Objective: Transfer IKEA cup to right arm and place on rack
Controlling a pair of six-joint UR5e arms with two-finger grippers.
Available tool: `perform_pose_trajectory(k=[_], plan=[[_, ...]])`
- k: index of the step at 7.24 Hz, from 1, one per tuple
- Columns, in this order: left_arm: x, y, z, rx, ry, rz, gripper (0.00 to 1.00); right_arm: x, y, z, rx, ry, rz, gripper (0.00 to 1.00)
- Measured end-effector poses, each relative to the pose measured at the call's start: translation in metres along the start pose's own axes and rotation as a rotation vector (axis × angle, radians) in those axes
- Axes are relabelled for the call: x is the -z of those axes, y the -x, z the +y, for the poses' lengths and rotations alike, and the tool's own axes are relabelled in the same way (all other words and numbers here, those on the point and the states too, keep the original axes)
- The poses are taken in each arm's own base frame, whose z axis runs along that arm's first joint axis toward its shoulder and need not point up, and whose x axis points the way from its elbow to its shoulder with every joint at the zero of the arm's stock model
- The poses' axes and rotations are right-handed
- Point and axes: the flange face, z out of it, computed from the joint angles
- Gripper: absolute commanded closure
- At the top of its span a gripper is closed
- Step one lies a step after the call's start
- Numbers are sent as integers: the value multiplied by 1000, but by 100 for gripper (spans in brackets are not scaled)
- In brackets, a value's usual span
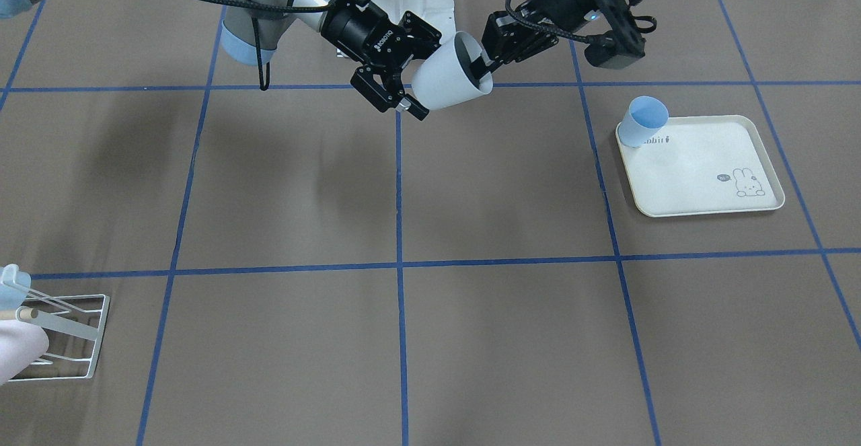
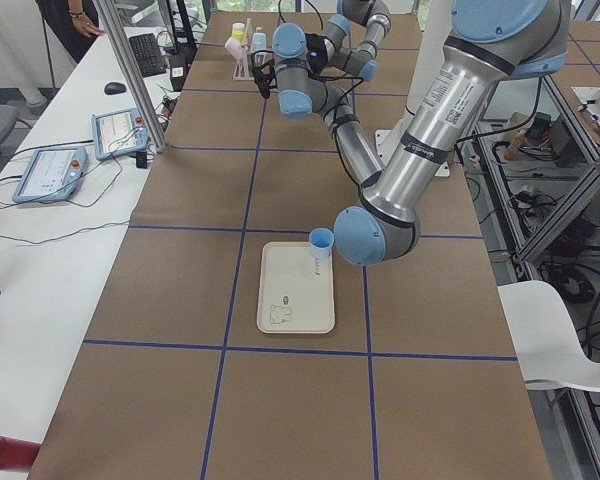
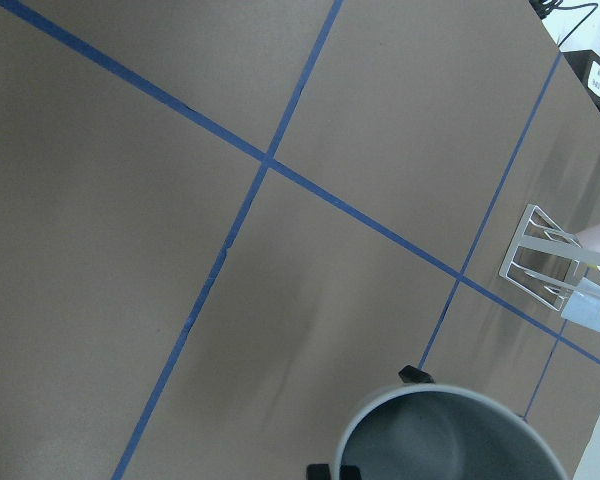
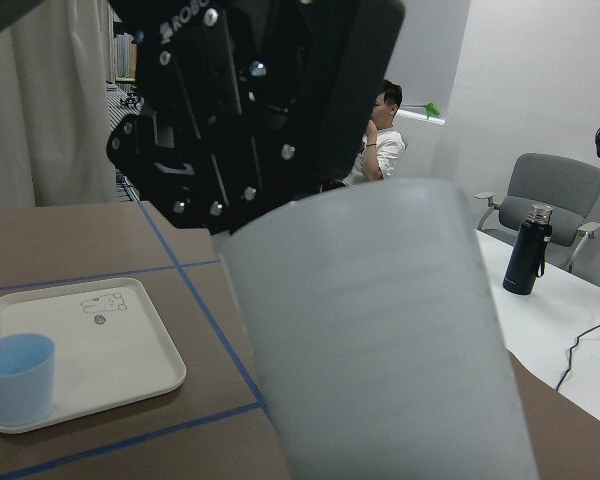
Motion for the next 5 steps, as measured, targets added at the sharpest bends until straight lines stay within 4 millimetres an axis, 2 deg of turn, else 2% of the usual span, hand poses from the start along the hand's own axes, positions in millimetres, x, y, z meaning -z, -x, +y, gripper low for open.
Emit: perform_pose_trajectory(k=[5], plan=[[3,-1,3,-8,7,4,100,-1,-3,7,3,15,8,1]])
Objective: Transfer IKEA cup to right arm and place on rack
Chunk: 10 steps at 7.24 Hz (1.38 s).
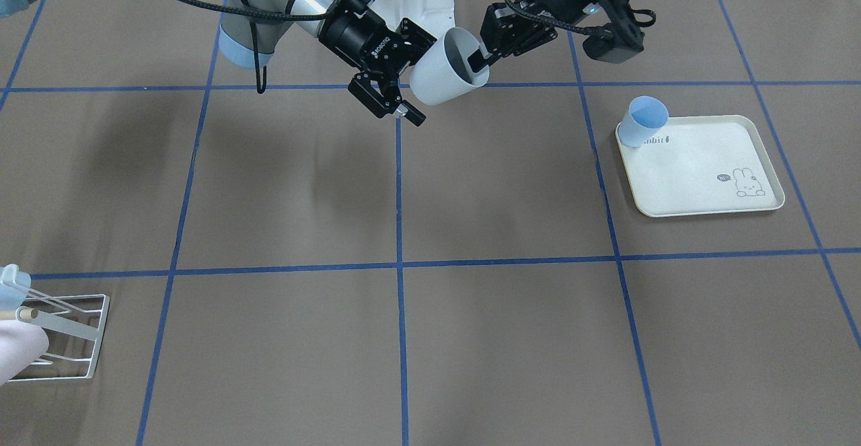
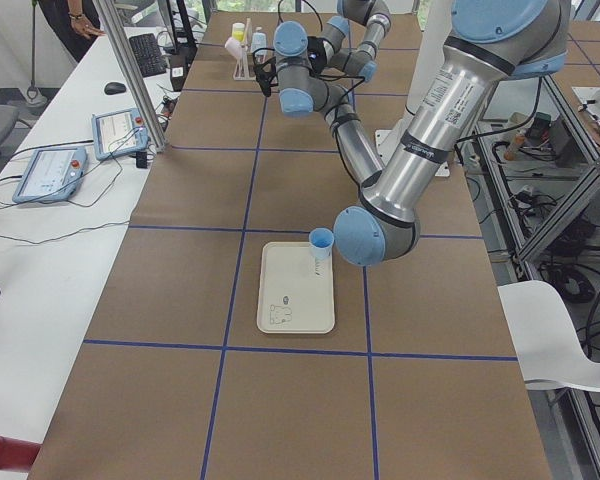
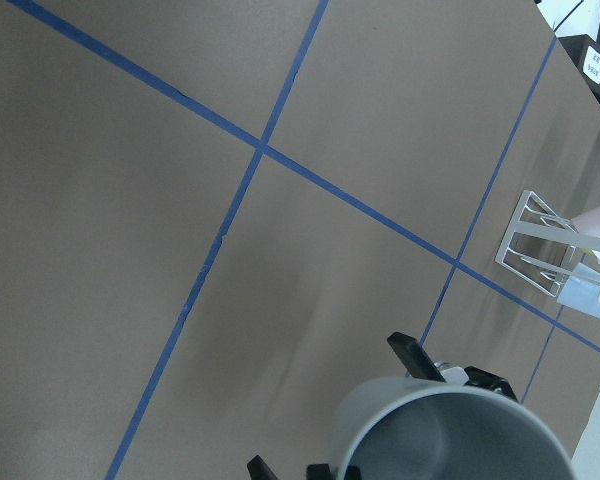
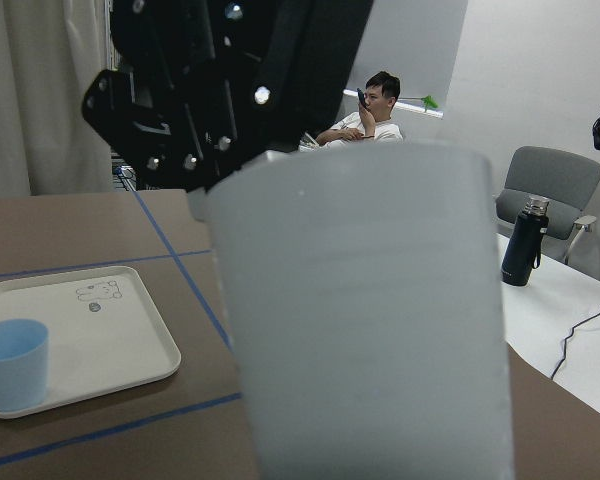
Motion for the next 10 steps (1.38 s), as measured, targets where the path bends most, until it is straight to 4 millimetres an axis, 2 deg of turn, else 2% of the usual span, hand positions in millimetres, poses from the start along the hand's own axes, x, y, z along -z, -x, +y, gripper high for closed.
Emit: perform_pose_trajectory(k=[3,4,5,6,7,8,9,10], plan=[[-4,2,-4,8,-6,-7,100,1,-1,-9,-1,-16,2,1],[-4,2,-4,8,-6,-7,100,1,-2,-10,0,-18,2,9],[-4,2,-4,8,-6,-7,100,2,-3,-11,1,-20,5,31],[-5,1,-4,7,-6,-6,100,2,-6,-13,7,-24,8,40],[-5,1,-4,7,-6,-6,92,4,-8,-15,18,-27,11,47],[-5,0,-4,6,-6,-5,44,5,-9,-15,25,-28,12,52],[-5,-2,-3,4,-5,-3,0,6,-9,-14,28,-27,13,54],[-4,-5,-2,-13,-4,1,0,6,-10,-13,30,-24,14,54]])
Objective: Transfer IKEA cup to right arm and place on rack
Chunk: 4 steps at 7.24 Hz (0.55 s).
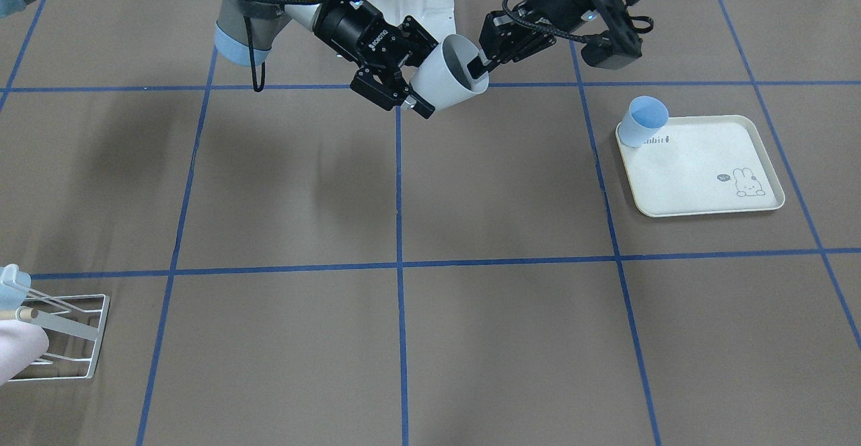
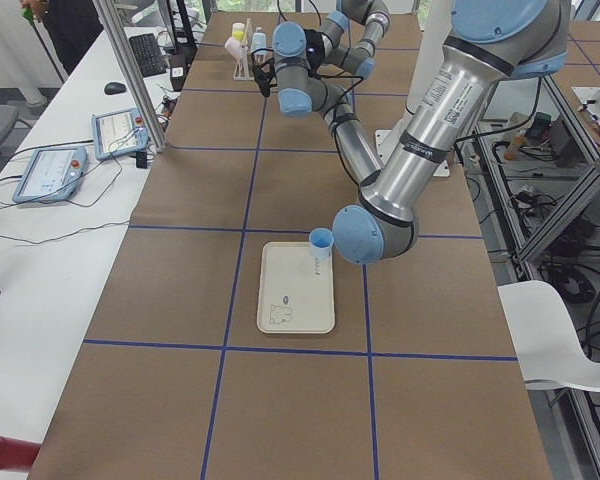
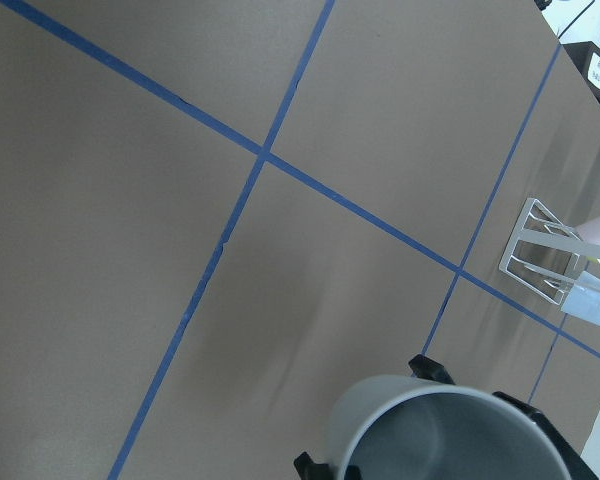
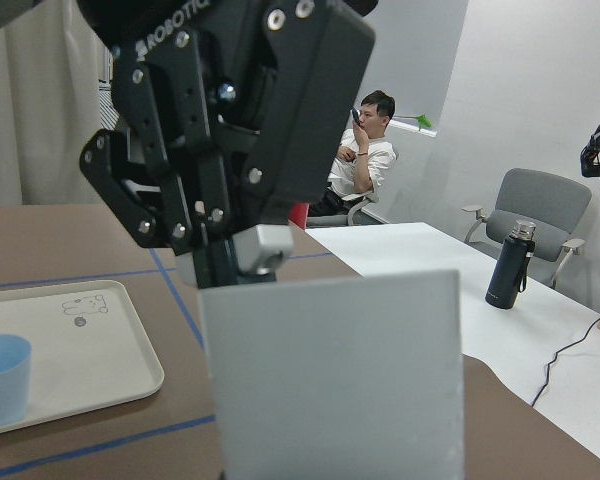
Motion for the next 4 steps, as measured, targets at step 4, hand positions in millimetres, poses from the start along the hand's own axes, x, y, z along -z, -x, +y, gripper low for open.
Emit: perform_pose_trajectory(k=[4], plan=[[10,23,-20,-135,-28,-30,0,1,-19,6,13,73,43,60]])
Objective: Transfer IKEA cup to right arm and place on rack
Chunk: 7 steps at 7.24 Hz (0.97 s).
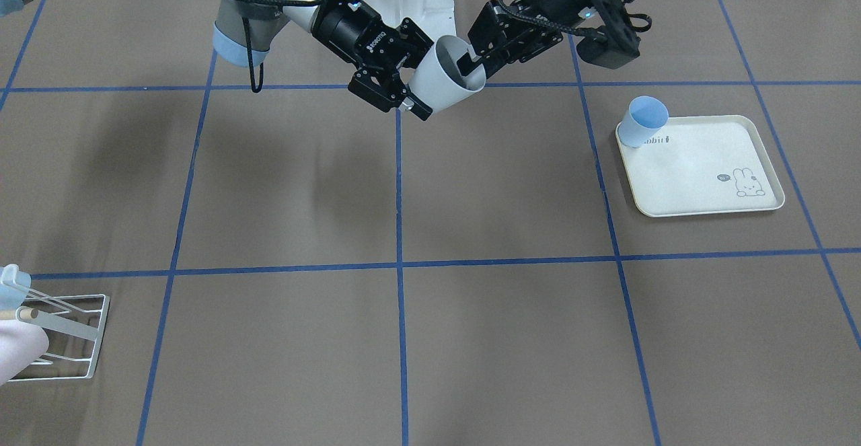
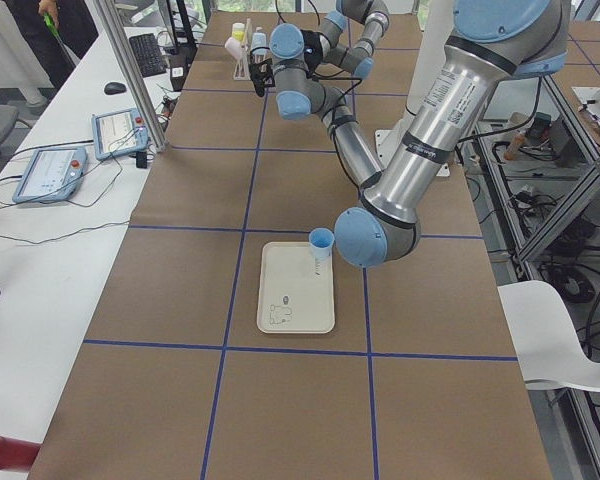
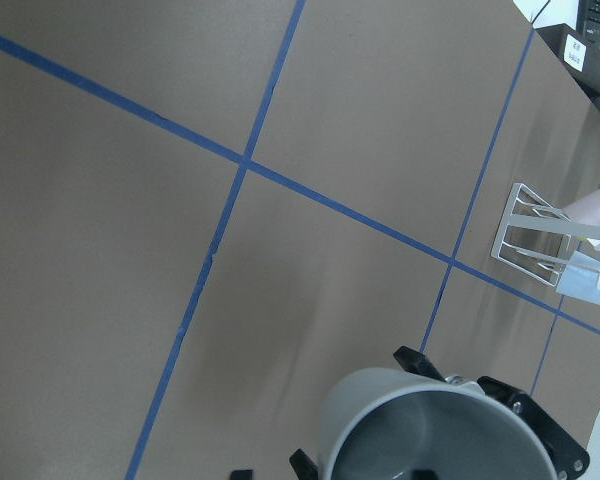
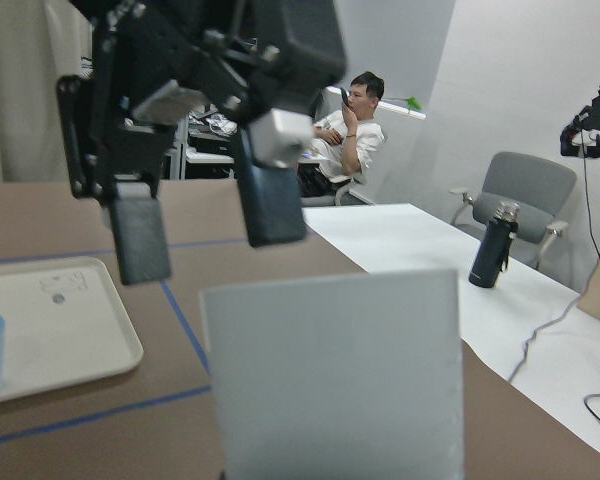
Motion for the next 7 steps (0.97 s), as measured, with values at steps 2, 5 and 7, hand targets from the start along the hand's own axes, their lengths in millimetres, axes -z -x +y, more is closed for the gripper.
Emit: perform_pose_trajectory(k=[2,5,7], plan=[[11,54,-28,-117,-41,-70,0,25,-39,-11,40,232,109,63],[42,157,-67,-320,-78,-210,0,80,-101,-20,235,664,231,63],[49,178,-74,-348,-79,-243,0,122,-156,8,471,905,226,64]])
